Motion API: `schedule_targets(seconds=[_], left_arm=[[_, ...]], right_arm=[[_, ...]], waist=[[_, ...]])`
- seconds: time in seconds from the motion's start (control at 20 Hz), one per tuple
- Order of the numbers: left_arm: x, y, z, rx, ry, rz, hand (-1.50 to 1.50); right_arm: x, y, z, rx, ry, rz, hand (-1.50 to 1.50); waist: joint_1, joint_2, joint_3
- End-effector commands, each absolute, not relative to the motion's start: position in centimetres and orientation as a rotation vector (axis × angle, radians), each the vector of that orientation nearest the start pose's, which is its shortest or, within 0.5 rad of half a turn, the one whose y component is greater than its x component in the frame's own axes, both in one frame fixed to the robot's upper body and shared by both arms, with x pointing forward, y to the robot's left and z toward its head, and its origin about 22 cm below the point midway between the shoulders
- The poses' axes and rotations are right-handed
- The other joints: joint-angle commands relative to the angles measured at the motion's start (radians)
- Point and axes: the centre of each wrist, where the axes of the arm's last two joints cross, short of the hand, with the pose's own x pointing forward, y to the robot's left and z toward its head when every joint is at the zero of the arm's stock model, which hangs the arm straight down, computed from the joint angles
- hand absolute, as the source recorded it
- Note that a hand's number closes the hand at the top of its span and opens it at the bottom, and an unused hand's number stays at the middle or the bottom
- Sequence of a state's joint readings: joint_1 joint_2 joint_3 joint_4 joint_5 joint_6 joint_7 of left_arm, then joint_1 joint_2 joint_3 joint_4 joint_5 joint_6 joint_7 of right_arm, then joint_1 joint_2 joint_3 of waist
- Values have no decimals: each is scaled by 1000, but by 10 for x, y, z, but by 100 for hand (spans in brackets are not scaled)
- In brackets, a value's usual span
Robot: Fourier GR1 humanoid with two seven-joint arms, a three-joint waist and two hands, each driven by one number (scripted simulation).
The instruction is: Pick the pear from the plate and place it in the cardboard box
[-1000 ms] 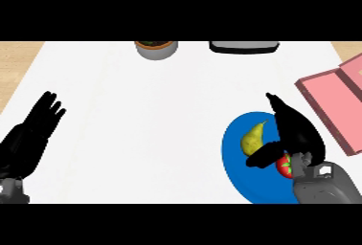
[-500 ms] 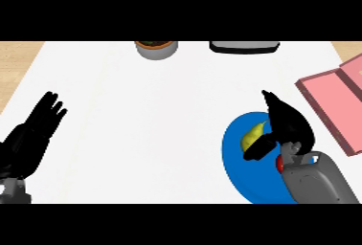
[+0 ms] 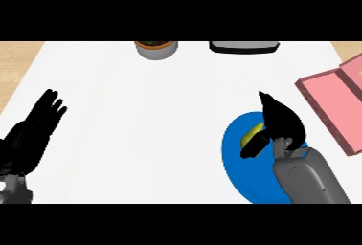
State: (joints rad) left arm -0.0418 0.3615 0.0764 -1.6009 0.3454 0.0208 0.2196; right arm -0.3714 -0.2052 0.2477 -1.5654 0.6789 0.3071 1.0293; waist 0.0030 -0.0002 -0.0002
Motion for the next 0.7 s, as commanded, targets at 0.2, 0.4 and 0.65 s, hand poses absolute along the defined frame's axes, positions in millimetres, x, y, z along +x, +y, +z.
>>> schedule_targets(seconds=[0.2,0.4,0.65], left_arm=[[251,308,42,46,-1433,48,0],[247,304,46,47,-1441,41,0],[248,311,46,45,-1458,40,0]], right_arm=[[320,-176,91,-852,-650,783,-150],[315,-165,66,-851,-614,795,-150],[307,-184,66,-818,-609,820,-150]], waist=[[-1,0,0],[0,0,0],[-2,0,0]])
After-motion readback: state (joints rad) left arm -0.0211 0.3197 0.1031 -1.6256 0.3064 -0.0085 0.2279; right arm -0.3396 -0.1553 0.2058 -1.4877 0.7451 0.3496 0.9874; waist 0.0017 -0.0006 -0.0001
